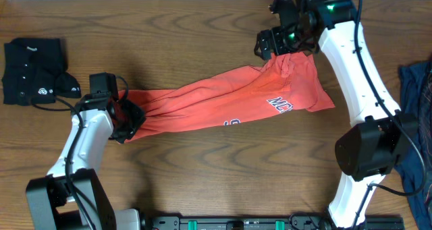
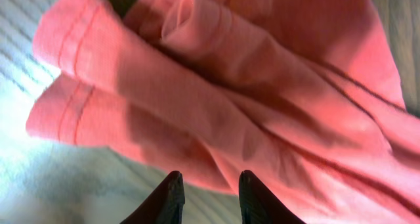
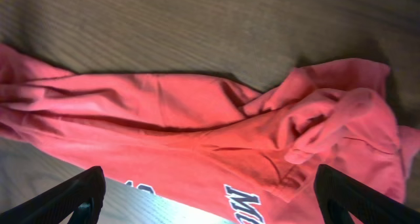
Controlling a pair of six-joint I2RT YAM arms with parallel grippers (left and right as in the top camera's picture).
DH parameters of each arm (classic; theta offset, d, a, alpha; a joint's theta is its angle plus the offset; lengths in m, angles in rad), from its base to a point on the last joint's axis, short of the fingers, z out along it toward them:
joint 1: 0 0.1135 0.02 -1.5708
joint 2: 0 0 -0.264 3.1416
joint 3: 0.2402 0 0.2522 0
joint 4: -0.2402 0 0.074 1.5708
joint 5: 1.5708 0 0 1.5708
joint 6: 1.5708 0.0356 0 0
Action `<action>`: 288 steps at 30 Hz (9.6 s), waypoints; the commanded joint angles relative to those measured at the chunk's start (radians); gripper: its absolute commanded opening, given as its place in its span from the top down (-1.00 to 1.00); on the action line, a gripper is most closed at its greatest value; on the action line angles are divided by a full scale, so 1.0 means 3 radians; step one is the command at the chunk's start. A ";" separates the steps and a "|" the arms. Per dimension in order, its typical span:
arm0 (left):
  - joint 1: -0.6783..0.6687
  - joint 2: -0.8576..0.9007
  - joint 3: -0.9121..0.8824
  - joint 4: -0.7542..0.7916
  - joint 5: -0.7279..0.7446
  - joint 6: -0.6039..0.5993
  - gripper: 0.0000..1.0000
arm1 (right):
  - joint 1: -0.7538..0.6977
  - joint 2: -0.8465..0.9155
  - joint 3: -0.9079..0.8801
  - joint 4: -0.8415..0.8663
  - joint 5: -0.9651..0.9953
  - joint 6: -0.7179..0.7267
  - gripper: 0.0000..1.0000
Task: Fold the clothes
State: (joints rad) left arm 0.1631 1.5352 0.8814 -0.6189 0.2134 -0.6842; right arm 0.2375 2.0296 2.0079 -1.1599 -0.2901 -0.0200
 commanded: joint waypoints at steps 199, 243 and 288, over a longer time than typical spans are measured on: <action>-0.1877 0.0355 0.0320 0.0757 0.1431 0.0778 0.78 | -0.0829 -0.0099 0.1047 -0.1359 0.0043 -0.0151 -0.98; -0.1754 0.0899 0.0743 0.0757 0.0880 0.0642 -0.96 | -0.0821 -0.0099 0.1047 -0.1425 -0.0020 -0.0214 -0.98; -0.0708 0.0201 0.0971 -0.0591 0.0203 0.1160 -0.96 | -0.0844 0.0615 0.0280 -0.1310 -0.0444 -0.0478 -0.99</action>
State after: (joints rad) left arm -0.0624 1.5906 1.1698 -0.7925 0.3027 -0.3828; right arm -0.0109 2.1807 2.1414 -1.5658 -0.3378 -0.1089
